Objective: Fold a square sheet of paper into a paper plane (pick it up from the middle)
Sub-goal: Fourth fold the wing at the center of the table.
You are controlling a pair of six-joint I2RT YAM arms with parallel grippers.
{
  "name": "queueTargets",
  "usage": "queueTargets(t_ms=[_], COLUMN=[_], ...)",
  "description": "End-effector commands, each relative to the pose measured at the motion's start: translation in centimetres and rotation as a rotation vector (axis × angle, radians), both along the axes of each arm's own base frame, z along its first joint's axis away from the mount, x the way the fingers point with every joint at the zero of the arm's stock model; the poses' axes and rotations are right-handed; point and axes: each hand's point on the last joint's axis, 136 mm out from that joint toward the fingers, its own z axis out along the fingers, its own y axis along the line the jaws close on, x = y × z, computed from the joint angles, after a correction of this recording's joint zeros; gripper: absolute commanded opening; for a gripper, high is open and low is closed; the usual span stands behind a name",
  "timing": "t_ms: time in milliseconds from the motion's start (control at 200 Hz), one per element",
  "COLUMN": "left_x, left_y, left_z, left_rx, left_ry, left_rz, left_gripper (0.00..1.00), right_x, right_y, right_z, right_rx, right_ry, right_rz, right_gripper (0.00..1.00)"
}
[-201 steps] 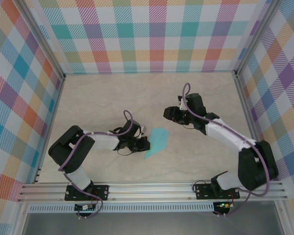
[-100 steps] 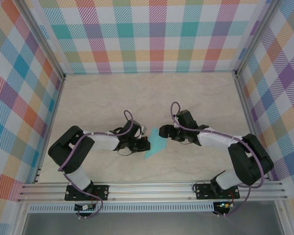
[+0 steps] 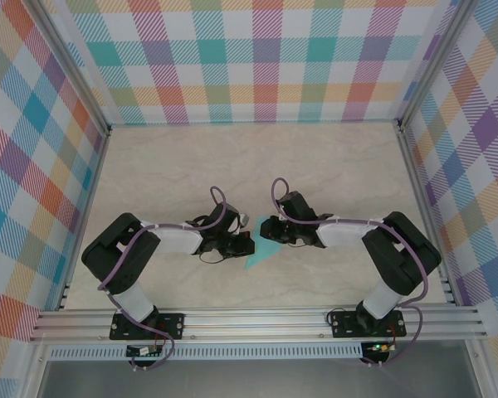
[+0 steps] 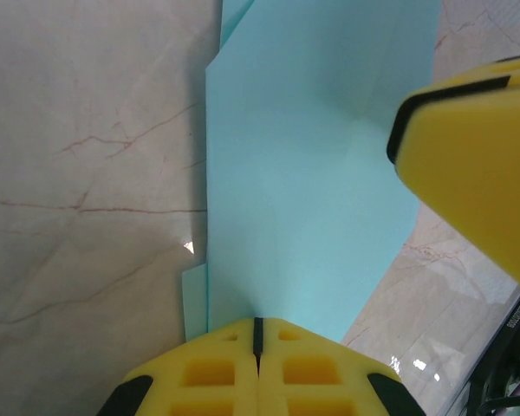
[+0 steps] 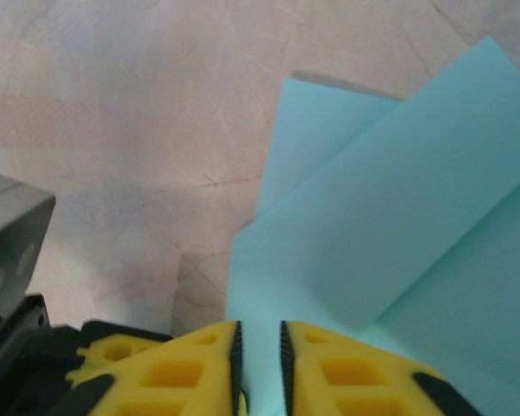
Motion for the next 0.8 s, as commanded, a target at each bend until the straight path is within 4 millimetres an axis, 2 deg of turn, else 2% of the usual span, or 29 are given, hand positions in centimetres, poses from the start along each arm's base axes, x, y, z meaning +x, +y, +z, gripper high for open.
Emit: queueTargets(t_ms=[0,110,280,795], left_x=[-3.2,-3.1,-3.2,-3.6], left_y=[5.5,5.4,5.6,6.0], left_z=[-5.5,-5.5,-5.5,-5.9], left_rx=[0.279,0.278,0.287,0.298], left_ry=[0.126,0.126,0.127,0.134], left_rz=[0.038,0.036,0.037,0.034], left_gripper=[0.00,0.00,0.00,0.00], right_x=[0.4,0.3,0.4,4.6], right_y=[1.4,1.5,-0.1,-3.1], right_z=[-0.2,-1.4,-3.1,-2.0], right_rx=[0.046,0.032,-0.040,0.049], right_ry=[0.010,0.045,0.057,-0.020], right_rz=[0.013,0.012,-0.034,-0.111], right_gripper=[0.15,0.08,0.02,0.00])
